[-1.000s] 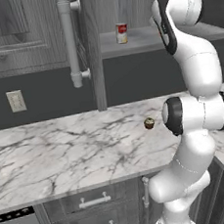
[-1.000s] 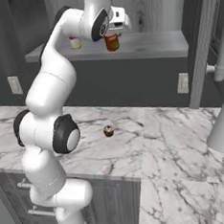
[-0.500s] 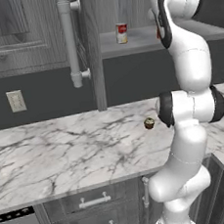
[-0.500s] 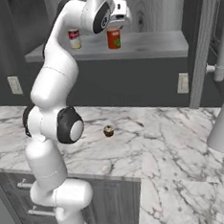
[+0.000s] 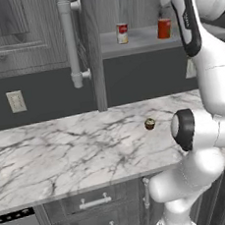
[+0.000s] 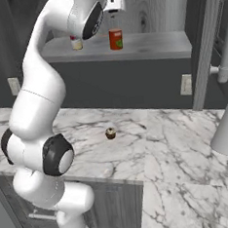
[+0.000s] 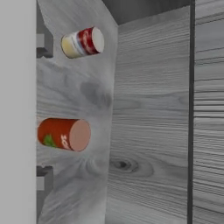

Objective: Restock the canned food cabinet by taking the new fresh canned food from the counter and placing it in the cabinet. Then, take the old canned food from the cabinet and place it on the counter.

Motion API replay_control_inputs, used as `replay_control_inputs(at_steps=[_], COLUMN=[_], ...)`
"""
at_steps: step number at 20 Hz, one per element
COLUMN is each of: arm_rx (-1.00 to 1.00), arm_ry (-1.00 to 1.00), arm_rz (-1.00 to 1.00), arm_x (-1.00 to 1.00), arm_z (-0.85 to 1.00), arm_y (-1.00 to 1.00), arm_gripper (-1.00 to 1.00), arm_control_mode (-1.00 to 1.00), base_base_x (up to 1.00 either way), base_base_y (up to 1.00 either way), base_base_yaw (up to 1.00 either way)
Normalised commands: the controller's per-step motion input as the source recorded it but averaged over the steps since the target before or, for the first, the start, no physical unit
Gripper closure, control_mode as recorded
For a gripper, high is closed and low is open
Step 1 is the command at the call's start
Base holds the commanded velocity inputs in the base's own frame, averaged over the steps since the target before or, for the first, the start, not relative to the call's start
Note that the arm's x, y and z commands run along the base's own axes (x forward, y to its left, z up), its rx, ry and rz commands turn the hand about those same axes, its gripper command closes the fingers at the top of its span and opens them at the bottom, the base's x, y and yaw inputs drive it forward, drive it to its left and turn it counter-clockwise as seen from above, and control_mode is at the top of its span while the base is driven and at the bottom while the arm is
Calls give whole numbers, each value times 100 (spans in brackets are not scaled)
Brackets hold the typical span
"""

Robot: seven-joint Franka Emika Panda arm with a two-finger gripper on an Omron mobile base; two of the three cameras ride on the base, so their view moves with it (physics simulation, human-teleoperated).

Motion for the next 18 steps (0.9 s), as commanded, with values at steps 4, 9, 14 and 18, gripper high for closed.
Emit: replay_control_inputs(at_steps=[4,9,14,18], arm_rx=[8,12,13,-2], arm_ry=[0,0,0,0], arm_rz=[-5,-18,-18,0], arm_x=[-61,-3,33,41], arm_z=[-6,-46,-35,-1], arm_y=[100,93,42,10], arm_gripper=[-100,-100,-100,-100], arm_control_mode=[-100,-100,-100,-100], base_base_x=[0,0,0,0], base_base_y=[0,0,0,0], base_base_yaw=[0,0,0,0])
